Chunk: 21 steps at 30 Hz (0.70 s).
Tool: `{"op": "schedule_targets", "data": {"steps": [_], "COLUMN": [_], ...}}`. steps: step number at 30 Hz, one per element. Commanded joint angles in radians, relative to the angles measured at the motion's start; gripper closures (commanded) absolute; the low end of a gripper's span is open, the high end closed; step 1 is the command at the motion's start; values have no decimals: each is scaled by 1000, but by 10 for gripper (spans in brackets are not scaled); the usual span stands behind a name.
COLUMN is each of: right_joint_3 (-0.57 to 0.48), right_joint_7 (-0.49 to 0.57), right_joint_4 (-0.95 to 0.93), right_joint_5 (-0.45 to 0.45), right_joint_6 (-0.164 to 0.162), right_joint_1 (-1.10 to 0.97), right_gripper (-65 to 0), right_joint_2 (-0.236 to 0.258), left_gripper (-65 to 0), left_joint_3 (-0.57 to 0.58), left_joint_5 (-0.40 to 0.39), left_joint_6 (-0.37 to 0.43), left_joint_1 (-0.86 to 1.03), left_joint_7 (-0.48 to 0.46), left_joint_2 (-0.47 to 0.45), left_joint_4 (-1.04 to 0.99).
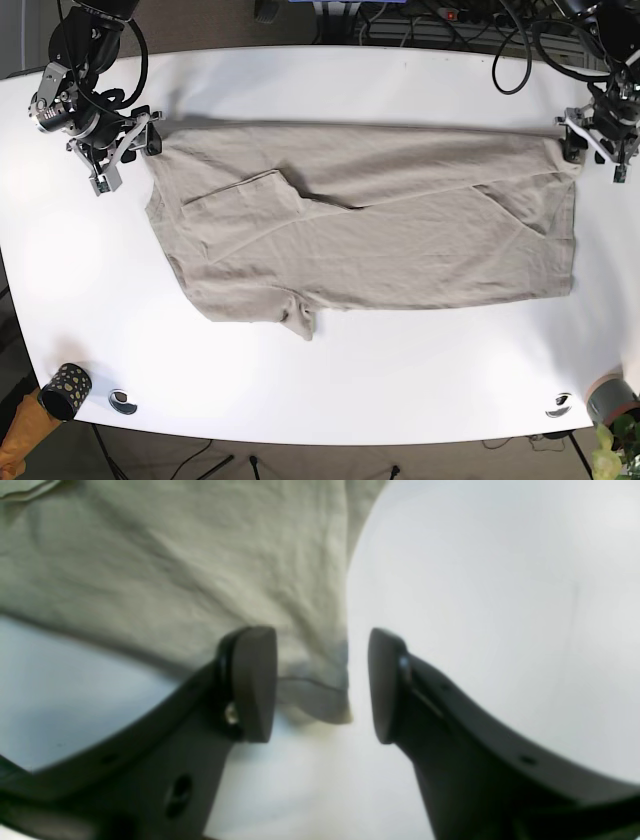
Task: Fold the T-shirt properly
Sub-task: 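Drag the shirt edge with both grippers to smooth it flat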
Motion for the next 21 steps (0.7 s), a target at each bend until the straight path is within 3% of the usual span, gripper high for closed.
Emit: {"op": "schedule_targets", "data": {"steps": [1, 8, 13, 17, 21], "right_joint_3": [4, 4, 9, 10, 7], "right_joint_7": [16, 22, 22, 24, 24], "right_joint_4": [15, -52, -35, -38, -38], "right_joint_5": [13, 6, -76, -128, -117], "right_joint_6": [6, 6, 6, 6, 6], "right_joint_1": [9, 49, 84, 90, 83], "right_gripper": [-262, -262, -268, -346, -336], "right_joint_2": [-4, -10, -13, -13, -15], "left_gripper": [-339, -339, -339, -335, -332], "left_joint_3": [-10, -10, -6, -5, -3], "left_joint_5": [-2, 51, 48, 51, 51], "left_joint_6": [-4, -4, -4, -4, -4], "left_joint_1": [-9, -39, -32, -32, -30], "left_joint_7": [-14, -16, -16, -16, -16], "left_joint_2": [-22, -32, -32, -32, -30], "left_joint_4": [-18, -78, -55, -55, -50]}}
